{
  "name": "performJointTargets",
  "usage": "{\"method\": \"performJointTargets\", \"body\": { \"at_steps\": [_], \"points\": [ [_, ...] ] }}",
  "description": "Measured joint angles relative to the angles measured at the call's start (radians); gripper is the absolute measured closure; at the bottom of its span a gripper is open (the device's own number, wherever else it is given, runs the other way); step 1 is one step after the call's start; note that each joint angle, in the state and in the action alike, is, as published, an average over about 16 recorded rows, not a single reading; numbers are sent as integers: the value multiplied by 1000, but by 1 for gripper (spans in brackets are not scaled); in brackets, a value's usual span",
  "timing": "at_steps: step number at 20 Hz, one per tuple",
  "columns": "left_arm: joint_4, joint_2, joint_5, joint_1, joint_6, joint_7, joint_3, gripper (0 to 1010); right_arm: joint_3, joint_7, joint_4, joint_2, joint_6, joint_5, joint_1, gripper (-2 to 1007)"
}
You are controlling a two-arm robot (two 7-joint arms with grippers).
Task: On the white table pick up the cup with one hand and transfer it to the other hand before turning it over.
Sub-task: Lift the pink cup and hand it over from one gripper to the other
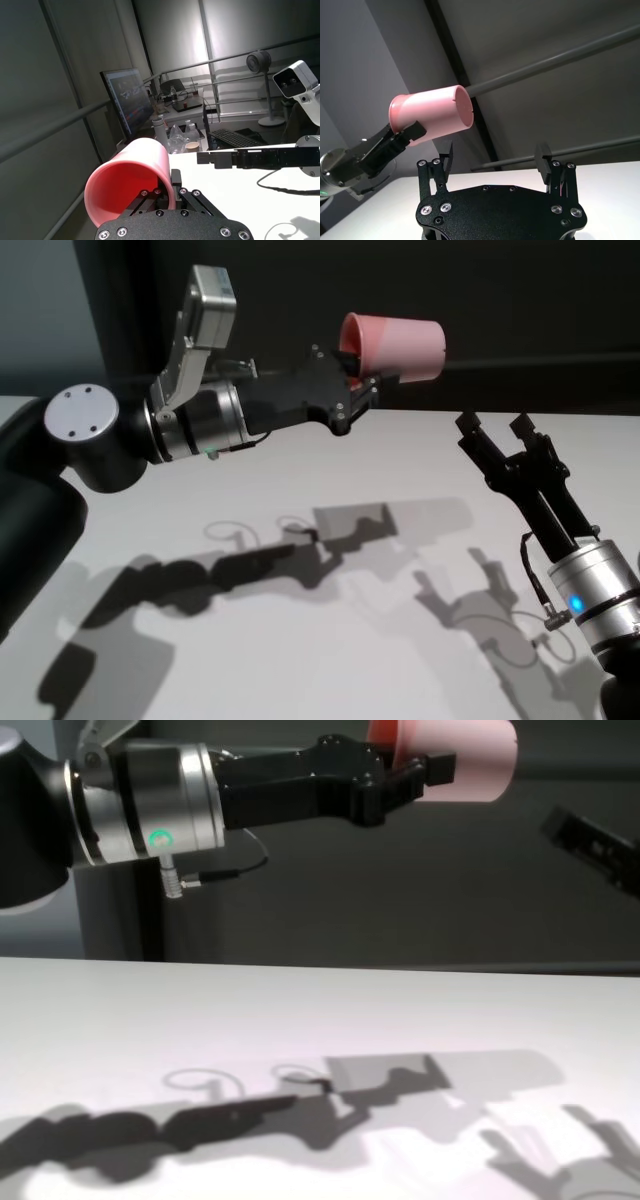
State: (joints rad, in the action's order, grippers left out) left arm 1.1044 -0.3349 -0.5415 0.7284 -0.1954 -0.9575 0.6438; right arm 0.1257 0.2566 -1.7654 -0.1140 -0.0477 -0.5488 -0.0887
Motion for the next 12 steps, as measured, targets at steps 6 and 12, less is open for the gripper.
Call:
{"method": "performJointTargets", "body": {
  "at_steps": [6,12],
  "points": [
    [0,0,0,0,0,0,0,963,-38,113,35,32,7,-228,15,3],
    [0,0,0,0,-1,0,0,963,-52,192,98,64,20,-396,51,3]
  ]
}}
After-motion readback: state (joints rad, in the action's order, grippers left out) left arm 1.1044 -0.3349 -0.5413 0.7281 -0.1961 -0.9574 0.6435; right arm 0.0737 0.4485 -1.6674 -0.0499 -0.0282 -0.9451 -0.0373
